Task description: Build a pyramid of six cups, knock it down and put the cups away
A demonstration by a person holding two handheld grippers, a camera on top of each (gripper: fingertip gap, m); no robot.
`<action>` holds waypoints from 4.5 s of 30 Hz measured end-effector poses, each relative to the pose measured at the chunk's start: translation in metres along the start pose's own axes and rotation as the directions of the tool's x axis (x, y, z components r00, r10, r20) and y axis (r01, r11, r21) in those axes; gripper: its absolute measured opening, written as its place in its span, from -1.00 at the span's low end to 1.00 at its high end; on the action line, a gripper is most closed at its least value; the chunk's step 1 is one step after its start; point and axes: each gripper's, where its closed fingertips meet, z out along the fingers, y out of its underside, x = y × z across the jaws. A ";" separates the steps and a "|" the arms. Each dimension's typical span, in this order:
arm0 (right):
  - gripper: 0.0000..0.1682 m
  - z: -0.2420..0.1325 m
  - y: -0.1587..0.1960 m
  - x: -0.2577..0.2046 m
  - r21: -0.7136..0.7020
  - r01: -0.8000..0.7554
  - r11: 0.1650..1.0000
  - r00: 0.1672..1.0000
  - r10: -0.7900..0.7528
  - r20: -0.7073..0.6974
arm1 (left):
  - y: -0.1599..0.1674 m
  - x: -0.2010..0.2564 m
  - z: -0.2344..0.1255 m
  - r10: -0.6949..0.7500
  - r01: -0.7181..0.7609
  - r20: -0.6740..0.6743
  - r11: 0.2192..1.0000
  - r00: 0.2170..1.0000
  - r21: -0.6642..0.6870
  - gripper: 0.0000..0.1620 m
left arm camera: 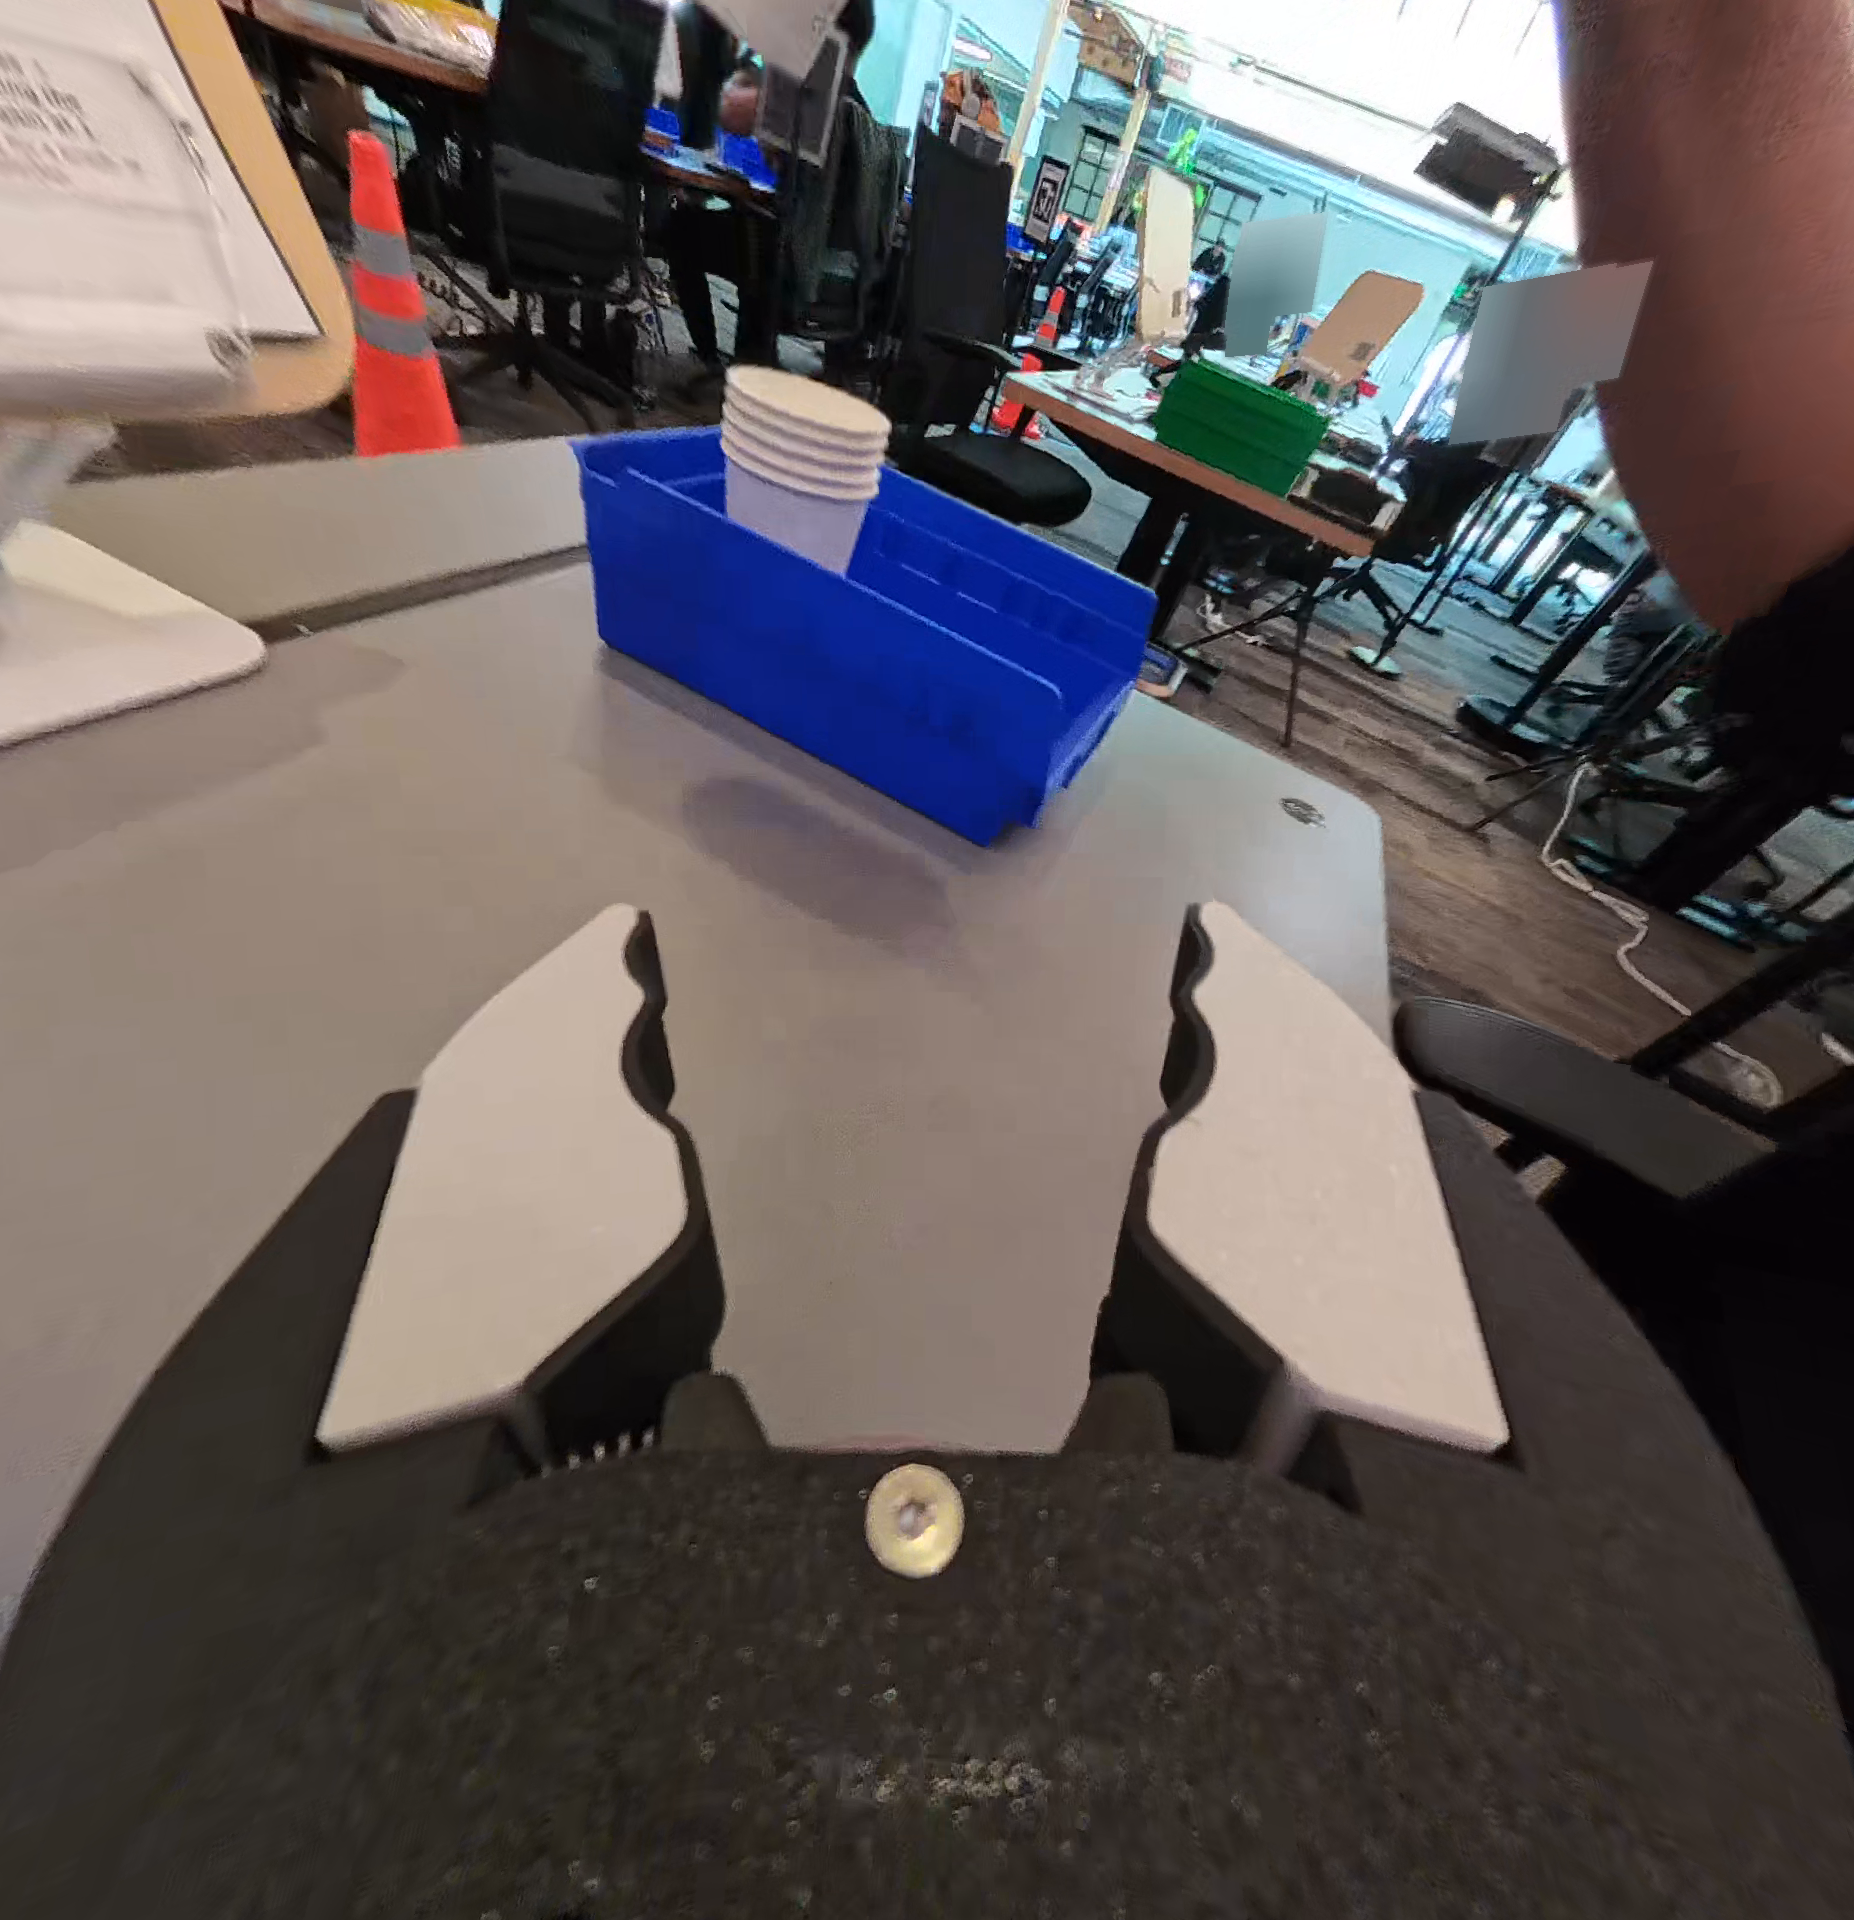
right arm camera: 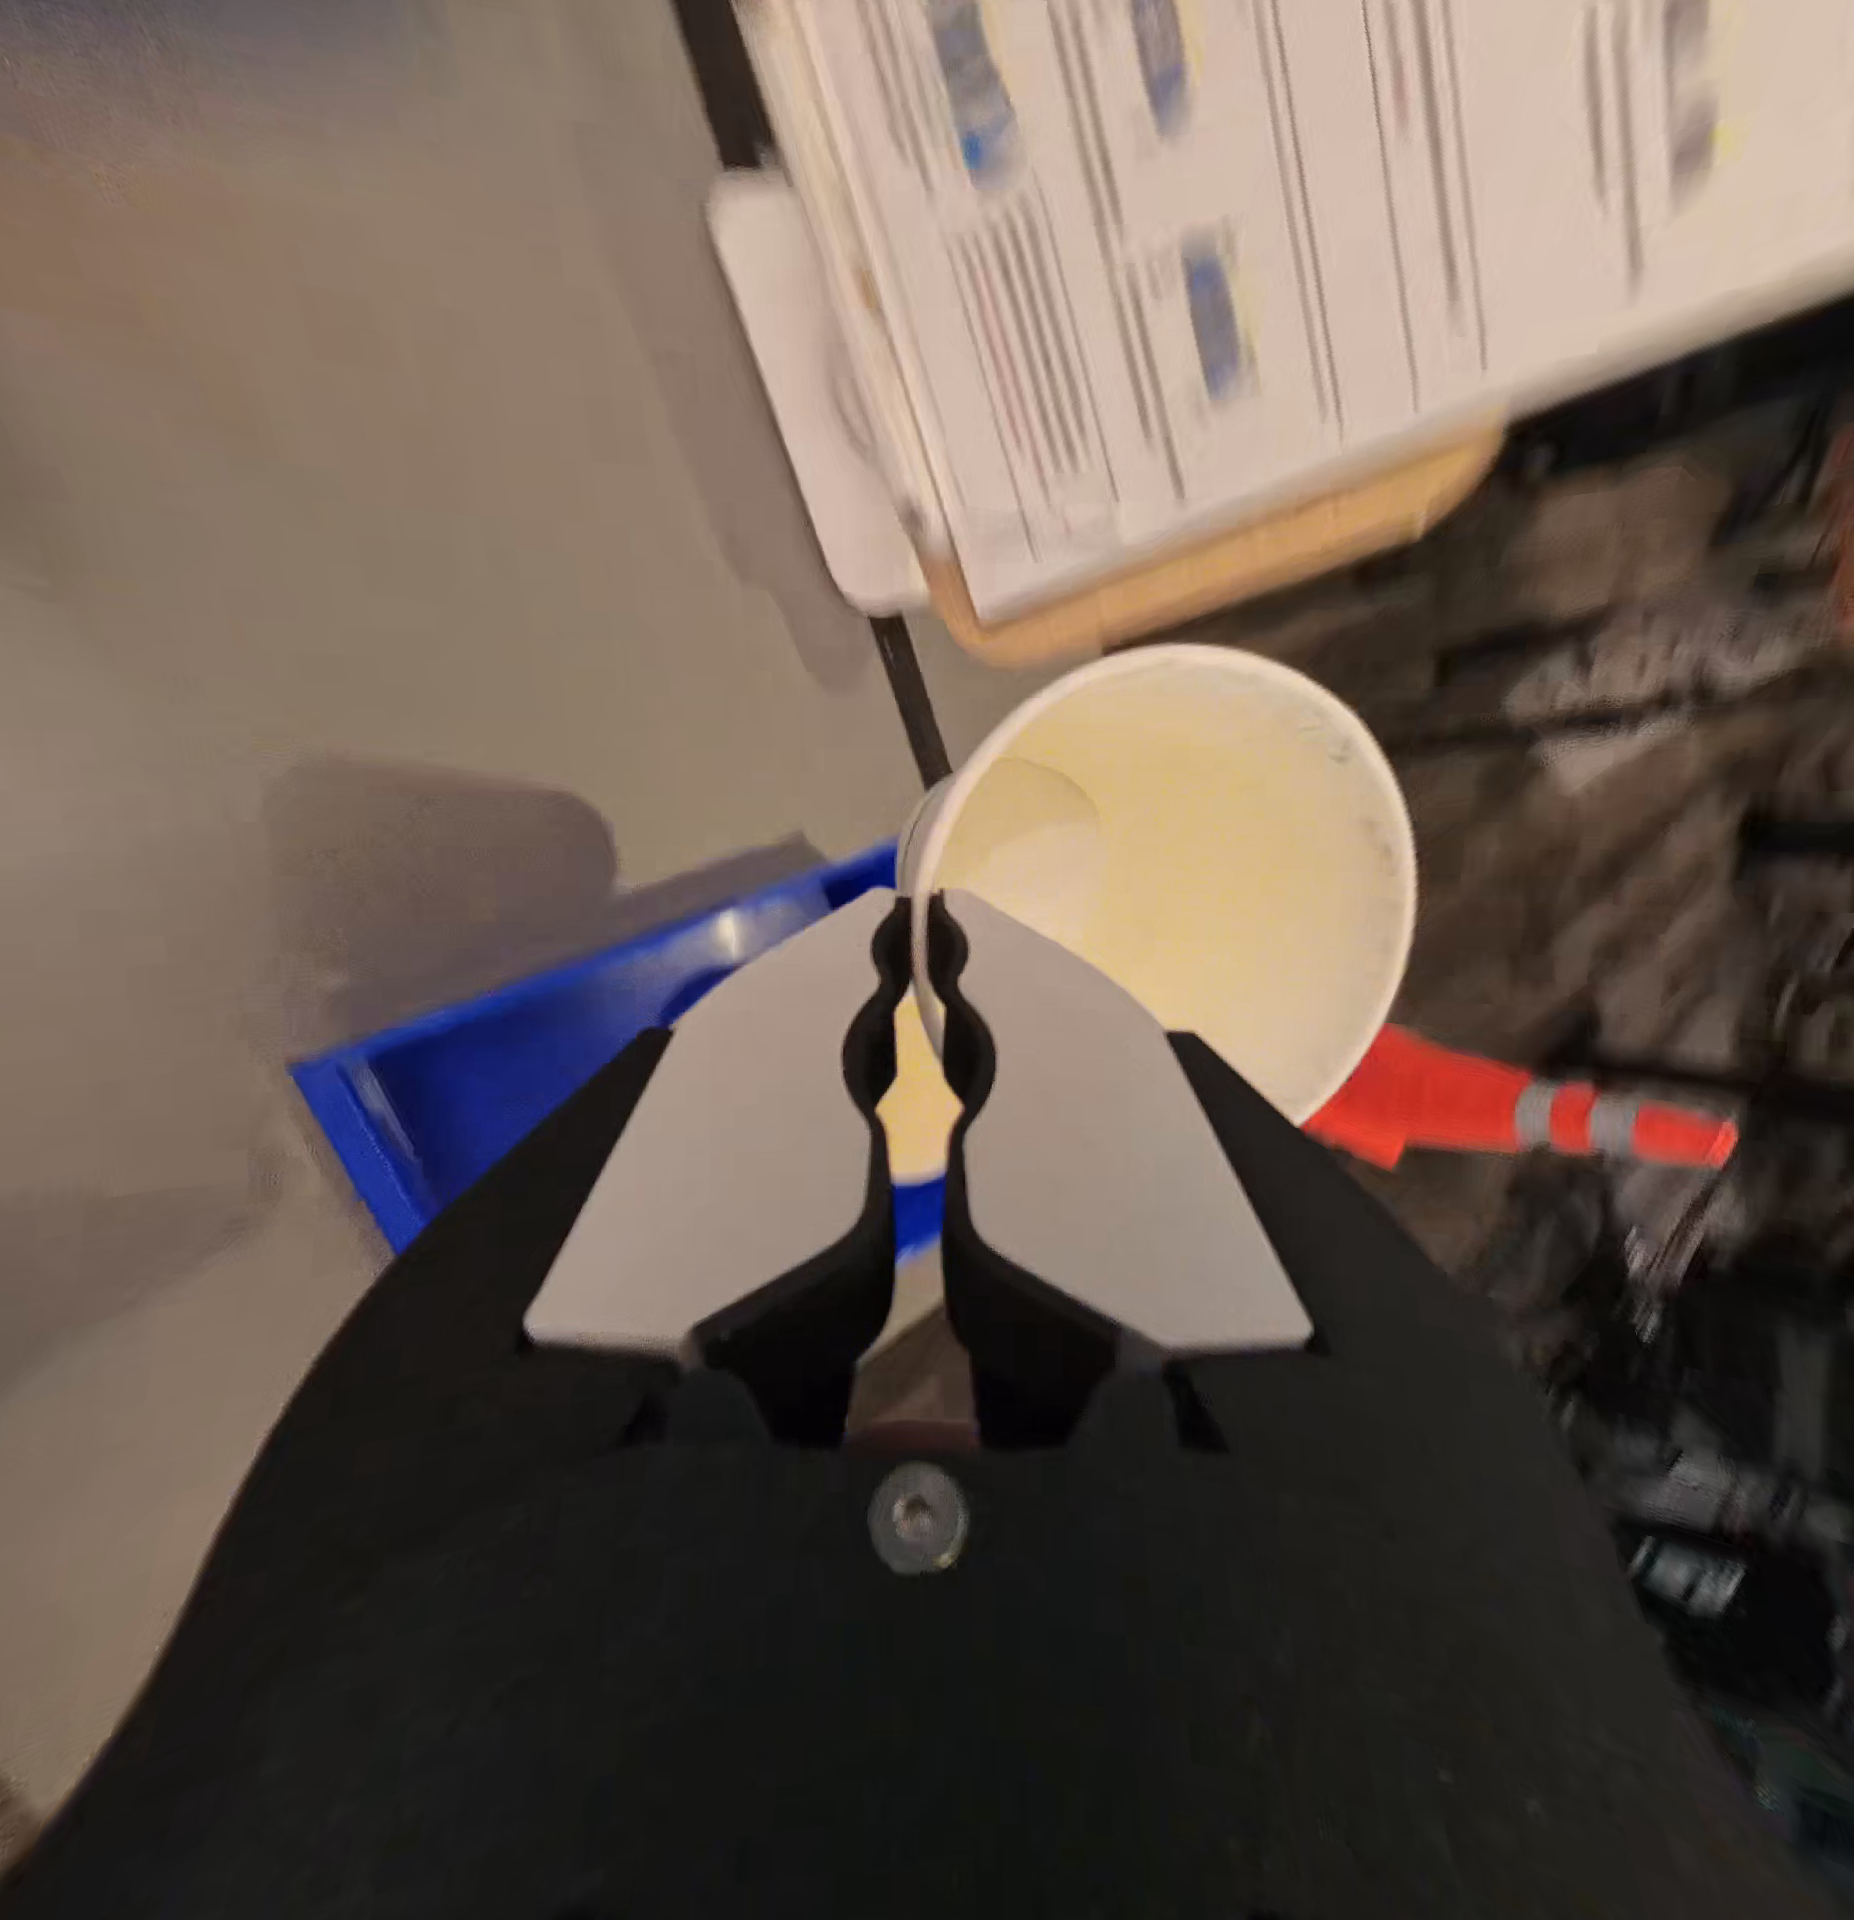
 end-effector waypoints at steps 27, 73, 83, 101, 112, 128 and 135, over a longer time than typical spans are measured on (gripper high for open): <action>-0.51 0.036 0.110 -0.040 0.307 -0.488 0.817 0.833 0.541 -0.117 | 0.006 0.018 -0.052 0.001 -0.014 0.293 0.999 0.956 0.042 -0.02; -0.24 0.019 0.259 -0.211 0.652 -0.612 0.448 0.247 0.891 -0.381 | 0.065 0.050 0.027 0.063 -0.063 0.430 0.998 0.901 -0.015 0.35; -0.18 0.017 0.297 -0.207 0.628 -0.662 0.409 0.143 0.891 -0.430 | 0.049 0.045 0.279 0.050 0.042 0.456 0.981 0.888 -0.189 0.30; -0.58 0.053 0.280 -0.195 0.622 -0.733 0.275 -0.032 0.900 -0.435 | 0.063 -0.012 0.244 -0.166 0.315 0.628 0.940 0.760 -0.132 -0.88; -0.97 0.064 0.236 -0.205 0.618 -0.757 0.212 0.001 0.946 -0.323 | 0.062 -0.010 0.204 -0.129 0.292 0.655 0.945 0.744 -0.145 -0.91; -0.97 0.124 0.006 -0.268 0.598 -0.719 0.355 0.326 0.932 -0.161 | 0.065 -0.066 -0.049 -0.068 0.224 0.863 0.973 0.501 -0.053 -0.97; -0.97 0.145 0.009 -0.276 0.581 -0.716 0.387 0.368 0.917 -0.157 | 0.094 -0.073 -0.051 -0.101 0.250 0.859 0.968 0.502 -0.033 -0.93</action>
